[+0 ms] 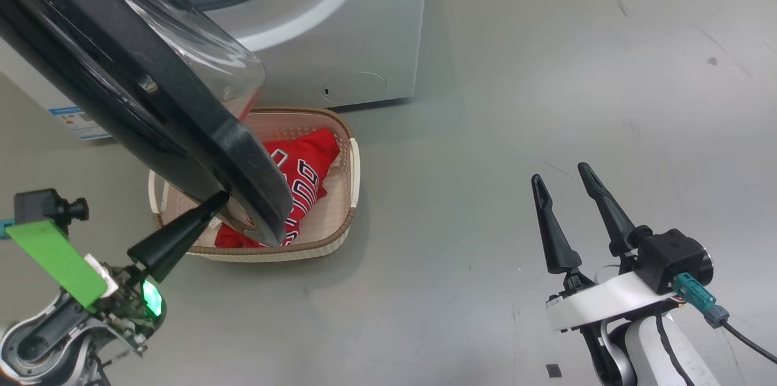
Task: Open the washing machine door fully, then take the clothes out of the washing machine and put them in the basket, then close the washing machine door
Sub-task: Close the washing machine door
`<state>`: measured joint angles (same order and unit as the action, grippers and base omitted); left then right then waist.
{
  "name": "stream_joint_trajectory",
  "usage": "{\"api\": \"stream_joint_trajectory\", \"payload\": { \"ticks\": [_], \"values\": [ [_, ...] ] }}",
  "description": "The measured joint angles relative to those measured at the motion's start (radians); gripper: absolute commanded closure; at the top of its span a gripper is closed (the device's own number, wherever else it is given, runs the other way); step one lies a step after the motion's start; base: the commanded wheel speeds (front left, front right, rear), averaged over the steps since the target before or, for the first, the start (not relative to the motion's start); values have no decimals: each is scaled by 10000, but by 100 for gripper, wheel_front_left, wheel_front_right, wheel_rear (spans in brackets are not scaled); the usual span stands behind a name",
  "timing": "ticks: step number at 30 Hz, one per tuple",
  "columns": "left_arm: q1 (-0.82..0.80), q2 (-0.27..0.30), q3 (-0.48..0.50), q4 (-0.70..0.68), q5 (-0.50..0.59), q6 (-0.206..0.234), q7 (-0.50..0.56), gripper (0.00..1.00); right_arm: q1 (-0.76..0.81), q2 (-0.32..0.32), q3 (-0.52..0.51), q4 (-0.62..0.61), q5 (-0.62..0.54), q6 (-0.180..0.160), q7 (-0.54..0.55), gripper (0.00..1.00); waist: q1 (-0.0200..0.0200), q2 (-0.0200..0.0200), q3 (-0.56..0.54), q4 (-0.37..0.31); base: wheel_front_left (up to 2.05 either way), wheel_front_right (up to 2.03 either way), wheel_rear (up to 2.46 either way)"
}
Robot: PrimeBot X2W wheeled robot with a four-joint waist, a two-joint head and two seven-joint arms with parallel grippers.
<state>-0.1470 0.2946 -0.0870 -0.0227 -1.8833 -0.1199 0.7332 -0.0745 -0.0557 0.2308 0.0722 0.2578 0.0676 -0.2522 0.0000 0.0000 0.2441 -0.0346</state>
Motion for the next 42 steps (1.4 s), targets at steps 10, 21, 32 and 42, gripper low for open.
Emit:
{"api": "stream_joint_trajectory", "payload": {
  "ticks": [10, 21, 32, 42],
  "values": [
    [-987, -290, 194, 240, 460, 2, -610, 100, -119, 48, 23, -98, 151, -2, 0, 0, 0, 0, 422, -686, 0, 0, 0],
    [-2489, -802, 525, 957, 1064, 2, -1770, 100, -496, 67, 313, -253, 635, -12, 0, 0, 0, 0, 1052, -1411, 0, 0, 0],
    [-3962, -1116, 949, 1937, 1712, 2, -3016, 100, -856, 67, 627, -324, 853, -86, -2, 0, 0, 0, 1537, -2021, 0, 0, 0],
    [-5321, -1248, 1091, 2857, 1902, 2, -3664, 100, -1059, 69, 765, -318, 1028, -105, -2, 0, 0, 0, 1888, -2461, 0, 0, 0]
  ]
}}
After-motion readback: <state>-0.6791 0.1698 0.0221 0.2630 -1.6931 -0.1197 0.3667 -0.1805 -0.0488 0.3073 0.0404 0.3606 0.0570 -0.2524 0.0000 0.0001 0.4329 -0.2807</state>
